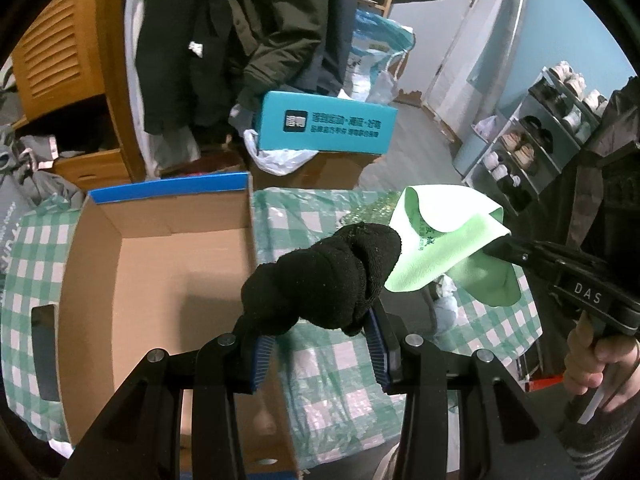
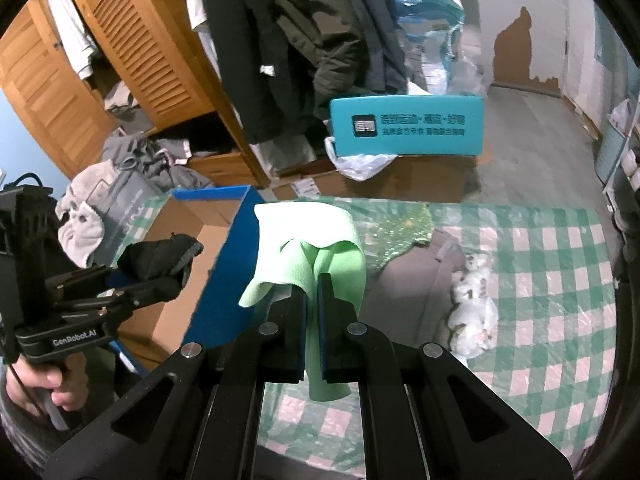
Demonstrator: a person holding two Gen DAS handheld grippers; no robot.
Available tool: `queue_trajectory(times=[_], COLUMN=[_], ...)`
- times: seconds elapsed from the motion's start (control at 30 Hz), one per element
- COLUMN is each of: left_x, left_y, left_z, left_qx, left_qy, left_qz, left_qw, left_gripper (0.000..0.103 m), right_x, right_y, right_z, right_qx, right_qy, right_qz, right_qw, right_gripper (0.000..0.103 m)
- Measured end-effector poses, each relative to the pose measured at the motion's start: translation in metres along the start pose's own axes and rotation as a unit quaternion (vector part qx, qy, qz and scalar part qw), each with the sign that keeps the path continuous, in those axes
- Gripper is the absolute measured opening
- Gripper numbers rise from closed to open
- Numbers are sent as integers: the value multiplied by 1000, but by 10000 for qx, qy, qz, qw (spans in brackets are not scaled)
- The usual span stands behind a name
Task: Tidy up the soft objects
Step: 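Carry the black glove and green cloth over the cardboard box with both grippers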
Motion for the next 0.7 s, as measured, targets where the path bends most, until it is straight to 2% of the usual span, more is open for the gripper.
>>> queue_trajectory(times=[0.7], left_x=[-64], left_y=[15], left_z=[8], left_qx=[90], left_qy=[448], left_qz=[-145], left_qw=[9989], left_gripper=[42], right_x=[-74], right_y=[-44], right_z=[-16], right_qx=[-296], right_qy=[475], right_qz=[-388], right_qw=[9977], right_gripper=[4])
Point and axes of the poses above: each gripper's, at about its wrist camera, not at the fingertips, and y roughly against the way its jaws point, x to its right, z to its underside, the point moved 4 cm from there along -y, roughly the way its jaws point, and after that the axes turned 8 degrees about -z, right-handed, at the moved point
